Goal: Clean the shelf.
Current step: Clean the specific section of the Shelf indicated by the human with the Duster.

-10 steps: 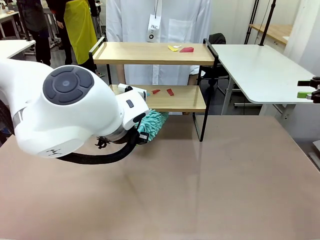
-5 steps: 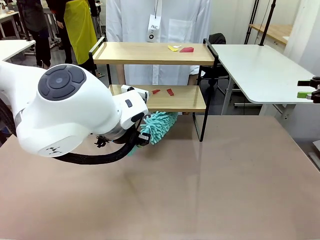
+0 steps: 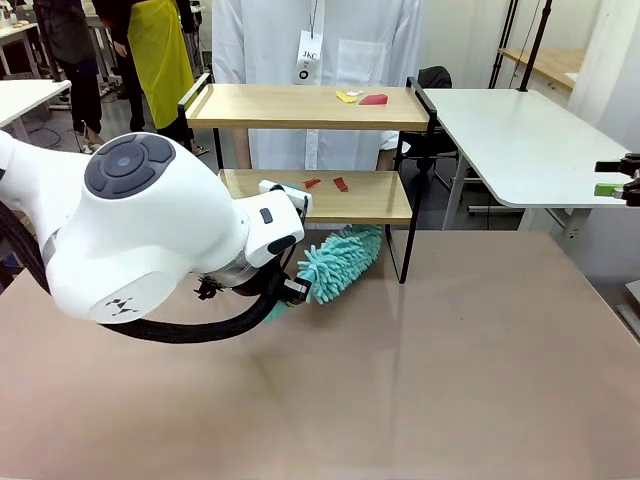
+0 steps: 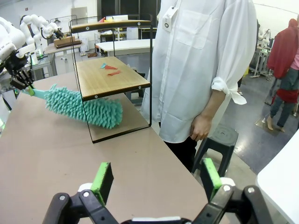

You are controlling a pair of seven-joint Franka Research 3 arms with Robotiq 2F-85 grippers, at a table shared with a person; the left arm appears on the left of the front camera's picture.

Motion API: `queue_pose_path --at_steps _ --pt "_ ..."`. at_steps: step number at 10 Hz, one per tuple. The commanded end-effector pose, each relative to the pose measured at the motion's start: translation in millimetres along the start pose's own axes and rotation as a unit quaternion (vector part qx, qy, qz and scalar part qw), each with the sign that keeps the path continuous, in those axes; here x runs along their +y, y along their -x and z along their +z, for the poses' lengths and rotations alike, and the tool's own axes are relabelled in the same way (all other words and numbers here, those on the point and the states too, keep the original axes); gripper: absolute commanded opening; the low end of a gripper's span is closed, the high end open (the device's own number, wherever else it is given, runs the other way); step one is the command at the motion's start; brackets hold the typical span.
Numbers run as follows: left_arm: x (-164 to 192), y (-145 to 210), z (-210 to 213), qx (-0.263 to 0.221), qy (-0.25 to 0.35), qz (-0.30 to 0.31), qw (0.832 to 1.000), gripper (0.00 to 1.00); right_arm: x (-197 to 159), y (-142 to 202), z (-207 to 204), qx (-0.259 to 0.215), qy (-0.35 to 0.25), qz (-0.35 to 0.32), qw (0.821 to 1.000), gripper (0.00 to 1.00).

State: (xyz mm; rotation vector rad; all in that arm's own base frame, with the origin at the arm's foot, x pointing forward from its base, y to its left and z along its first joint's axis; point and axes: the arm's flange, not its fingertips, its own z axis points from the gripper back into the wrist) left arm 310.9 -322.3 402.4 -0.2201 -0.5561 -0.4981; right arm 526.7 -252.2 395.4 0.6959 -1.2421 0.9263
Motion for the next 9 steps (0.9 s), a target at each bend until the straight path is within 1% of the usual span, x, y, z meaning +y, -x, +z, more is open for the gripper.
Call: queue_pose_path --at_steps 1,3,5,7,8,9 --pt "26 13 35 0.032 0.020 -0.026 0.999 0.13 1 -8 -2 0.011 0.005 -0.006 1.000 1.00" --pt "32 16 55 0.026 0.006 -0.042 0.999 0.13 1 -8 -2 0.011 0.005 -0.006 1.000 1.00" --pt "39 20 73 0.031 -0.001 -0.045 0.999 0.13 1 -8 -2 0.011 0.005 -0.006 1.000 1.00" --pt "43 27 88 0.032 0.038 -0.059 0.997 0.13 1 -8 -2 0.011 0.005 -0.006 1.000 1.00" --pt "45 29 97 0.038 0.059 -0.072 0.995 0.13 1 -8 -2 0.011 0.005 -0.006 1.000 1.00" --pt "48 31 106 0.049 0.067 -0.081 0.993 0.13 1 -8 -2 0.011 0.005 -0.006 1.000 1.00"
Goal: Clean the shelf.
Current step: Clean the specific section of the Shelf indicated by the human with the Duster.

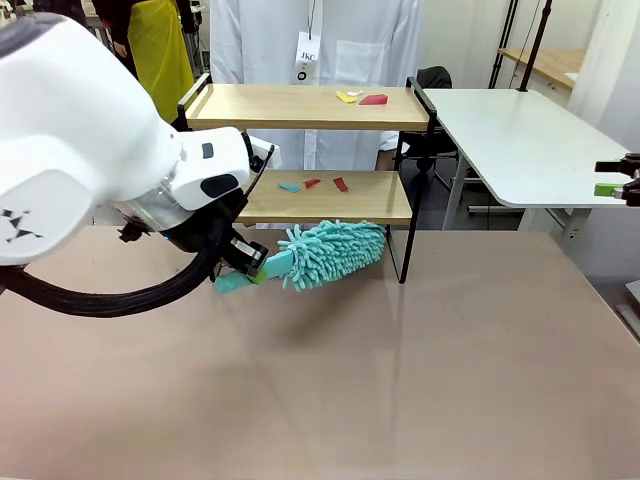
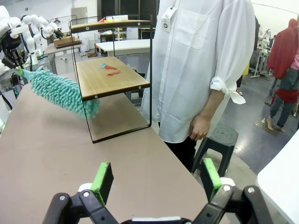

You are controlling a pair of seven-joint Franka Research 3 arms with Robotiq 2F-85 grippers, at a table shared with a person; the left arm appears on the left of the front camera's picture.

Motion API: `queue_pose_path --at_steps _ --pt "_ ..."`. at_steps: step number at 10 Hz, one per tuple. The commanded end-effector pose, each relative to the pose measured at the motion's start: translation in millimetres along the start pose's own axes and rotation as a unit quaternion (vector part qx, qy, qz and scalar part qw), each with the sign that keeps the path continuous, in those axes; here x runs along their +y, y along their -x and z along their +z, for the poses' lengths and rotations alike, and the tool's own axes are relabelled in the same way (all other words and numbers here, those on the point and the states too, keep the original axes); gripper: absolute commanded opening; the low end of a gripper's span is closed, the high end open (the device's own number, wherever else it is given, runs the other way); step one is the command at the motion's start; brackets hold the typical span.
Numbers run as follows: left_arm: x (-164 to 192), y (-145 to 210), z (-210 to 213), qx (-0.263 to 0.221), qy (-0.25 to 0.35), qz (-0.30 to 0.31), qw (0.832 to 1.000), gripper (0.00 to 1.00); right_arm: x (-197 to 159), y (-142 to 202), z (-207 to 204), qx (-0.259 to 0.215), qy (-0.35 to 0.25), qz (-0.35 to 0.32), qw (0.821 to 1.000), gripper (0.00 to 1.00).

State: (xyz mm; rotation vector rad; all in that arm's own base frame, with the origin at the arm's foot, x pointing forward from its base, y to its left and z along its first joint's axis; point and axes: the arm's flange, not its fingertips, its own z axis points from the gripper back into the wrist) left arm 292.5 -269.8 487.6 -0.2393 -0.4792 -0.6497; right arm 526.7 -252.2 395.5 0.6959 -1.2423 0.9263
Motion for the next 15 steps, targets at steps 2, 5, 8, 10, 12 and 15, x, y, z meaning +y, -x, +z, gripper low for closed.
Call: queue_pose_path --at_steps 2,5,8,10,12,15 --pt "18 48 21 0.029 0.055 -0.036 0.997 0.13 1 -8 -2 0.011 0.005 -0.006 1.000 1.00" --pt "24 48 48 0.050 0.090 -0.061 0.993 0.13 1 -8 -2 0.011 0.005 -0.006 1.000 1.00" --pt "34 46 85 0.084 0.118 -0.098 0.985 0.13 1 -8 -2 0.011 0.005 -0.006 1.000 1.00" --pt "42 40 117 0.141 0.135 -0.113 0.974 0.13 1 -8 -2 0.011 0.005 -0.006 1.000 1.00" --pt "55 36 140 0.200 0.143 -0.122 0.962 0.13 1 -8 -2 0.011 0.005 -0.006 1.000 1.00" --pt "77 25 172 0.253 0.143 -0.136 0.947 0.13 1 -8 -2 0.011 0.005 -0.006 1.000 1.00"
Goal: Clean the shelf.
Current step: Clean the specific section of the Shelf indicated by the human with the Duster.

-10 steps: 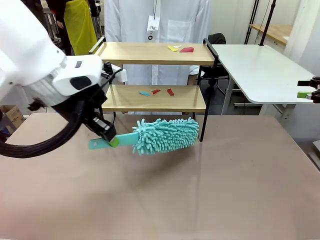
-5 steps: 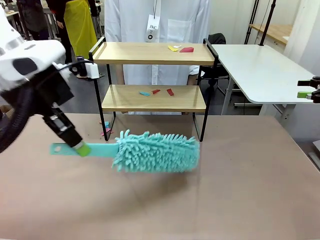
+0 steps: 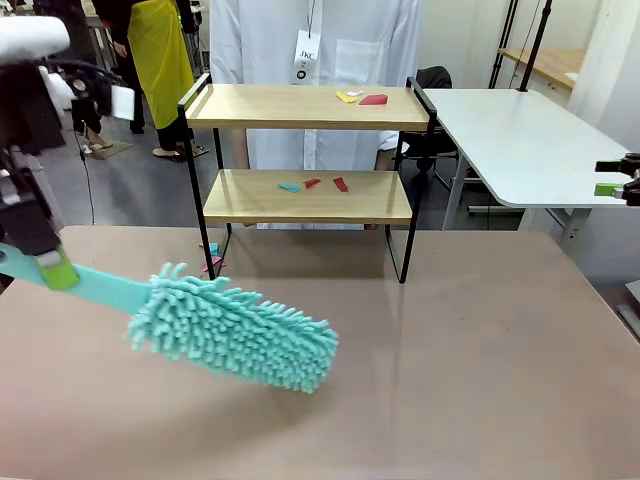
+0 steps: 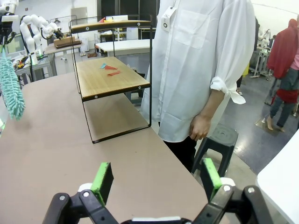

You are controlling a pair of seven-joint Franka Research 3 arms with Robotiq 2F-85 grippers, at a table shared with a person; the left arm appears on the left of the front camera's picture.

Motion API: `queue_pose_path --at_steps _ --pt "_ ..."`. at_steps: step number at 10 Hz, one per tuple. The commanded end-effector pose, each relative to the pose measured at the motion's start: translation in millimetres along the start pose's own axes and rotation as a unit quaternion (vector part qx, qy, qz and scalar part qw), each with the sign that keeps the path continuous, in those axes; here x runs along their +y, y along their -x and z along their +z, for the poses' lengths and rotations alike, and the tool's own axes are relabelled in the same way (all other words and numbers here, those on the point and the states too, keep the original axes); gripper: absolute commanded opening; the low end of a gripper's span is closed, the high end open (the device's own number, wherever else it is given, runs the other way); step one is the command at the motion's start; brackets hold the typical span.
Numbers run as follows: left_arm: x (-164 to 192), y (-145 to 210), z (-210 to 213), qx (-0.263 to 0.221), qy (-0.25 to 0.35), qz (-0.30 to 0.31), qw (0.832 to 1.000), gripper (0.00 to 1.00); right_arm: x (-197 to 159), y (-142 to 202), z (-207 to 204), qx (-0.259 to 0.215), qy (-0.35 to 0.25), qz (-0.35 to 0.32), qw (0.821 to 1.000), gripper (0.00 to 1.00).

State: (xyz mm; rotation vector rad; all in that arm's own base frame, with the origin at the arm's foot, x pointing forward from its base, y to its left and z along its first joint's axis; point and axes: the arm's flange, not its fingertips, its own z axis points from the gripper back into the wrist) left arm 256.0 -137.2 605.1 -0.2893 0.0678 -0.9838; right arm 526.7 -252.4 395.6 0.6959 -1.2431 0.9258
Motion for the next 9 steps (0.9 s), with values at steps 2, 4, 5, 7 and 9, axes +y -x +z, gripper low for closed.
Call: queue_pose_path --at_steps 2,4,5,7,9 --pt "15 7 29 0.049 0.007 -0.021 0.999 0.13 1 -8 -3 0.011 0.004 -0.006 1.000 1.00" --pt "31 19 36 0.059 0.018 -0.022 0.998 0.13 1 -8 -3 0.011 0.004 -0.006 1.000 1.00" --pt "36 25 36 0.056 0.024 -0.023 0.998 0.13 1 -8 -3 0.011 0.004 -0.006 1.000 1.00" --pt "46 30 35 0.050 0.001 -0.002 0.999 0.13 1 -8 -3 0.011 0.004 -0.006 1.000 1.00" --pt "36 24 32 0.053 0.025 -0.009 0.998 0.13 1 -8 -3 0.011 0.004 -0.006 1.000 1.00"
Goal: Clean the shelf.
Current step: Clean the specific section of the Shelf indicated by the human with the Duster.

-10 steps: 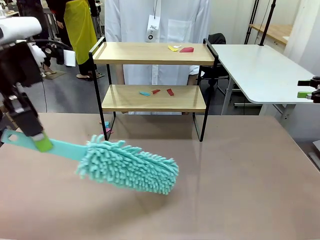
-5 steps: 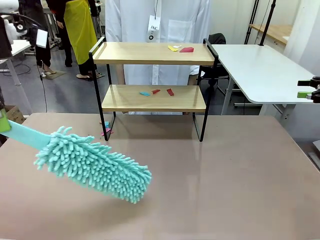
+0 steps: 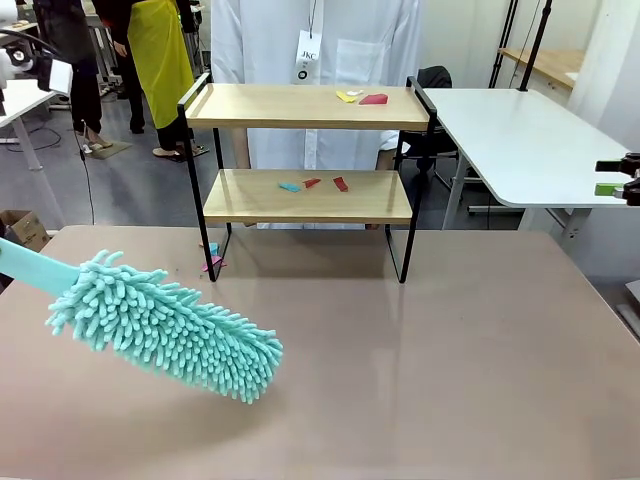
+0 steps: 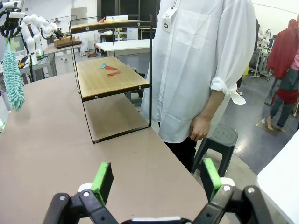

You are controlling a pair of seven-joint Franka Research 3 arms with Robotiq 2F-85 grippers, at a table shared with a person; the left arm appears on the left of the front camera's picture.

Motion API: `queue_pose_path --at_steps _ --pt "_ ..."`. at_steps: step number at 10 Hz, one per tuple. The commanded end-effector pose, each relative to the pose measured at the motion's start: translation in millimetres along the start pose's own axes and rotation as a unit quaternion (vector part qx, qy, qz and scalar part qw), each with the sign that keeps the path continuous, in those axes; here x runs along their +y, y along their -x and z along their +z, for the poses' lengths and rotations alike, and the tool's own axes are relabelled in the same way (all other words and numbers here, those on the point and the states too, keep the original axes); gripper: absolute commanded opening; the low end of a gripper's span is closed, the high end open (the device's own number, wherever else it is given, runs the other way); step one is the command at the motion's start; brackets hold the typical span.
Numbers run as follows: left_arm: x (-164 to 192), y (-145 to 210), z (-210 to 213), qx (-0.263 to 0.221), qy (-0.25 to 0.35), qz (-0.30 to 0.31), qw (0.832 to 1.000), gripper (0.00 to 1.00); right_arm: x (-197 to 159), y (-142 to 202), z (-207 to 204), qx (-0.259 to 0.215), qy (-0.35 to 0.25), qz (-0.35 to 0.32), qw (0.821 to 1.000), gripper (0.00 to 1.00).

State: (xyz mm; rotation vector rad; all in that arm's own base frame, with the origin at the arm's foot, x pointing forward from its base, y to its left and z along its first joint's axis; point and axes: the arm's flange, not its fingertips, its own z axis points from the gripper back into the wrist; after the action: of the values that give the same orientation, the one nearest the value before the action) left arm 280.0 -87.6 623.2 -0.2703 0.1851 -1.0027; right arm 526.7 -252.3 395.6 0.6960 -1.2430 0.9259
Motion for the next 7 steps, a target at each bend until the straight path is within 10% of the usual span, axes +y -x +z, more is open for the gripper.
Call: queue_pose_path --at_steps 1,7 --pt "-3.9 -2.4 -0.7 -0.001 0.006 -0.007 1.000 0.13 1.1 -7.5 -2.5 0.011 0.004 -0.006 1.000 1.00" --pt "-3.9 -2.4 -0.7 -0.001 0.006 -0.007 1.000 0.13 1.1 -7.5 -2.5 0.011 0.004 -0.006 1.000 1.00"
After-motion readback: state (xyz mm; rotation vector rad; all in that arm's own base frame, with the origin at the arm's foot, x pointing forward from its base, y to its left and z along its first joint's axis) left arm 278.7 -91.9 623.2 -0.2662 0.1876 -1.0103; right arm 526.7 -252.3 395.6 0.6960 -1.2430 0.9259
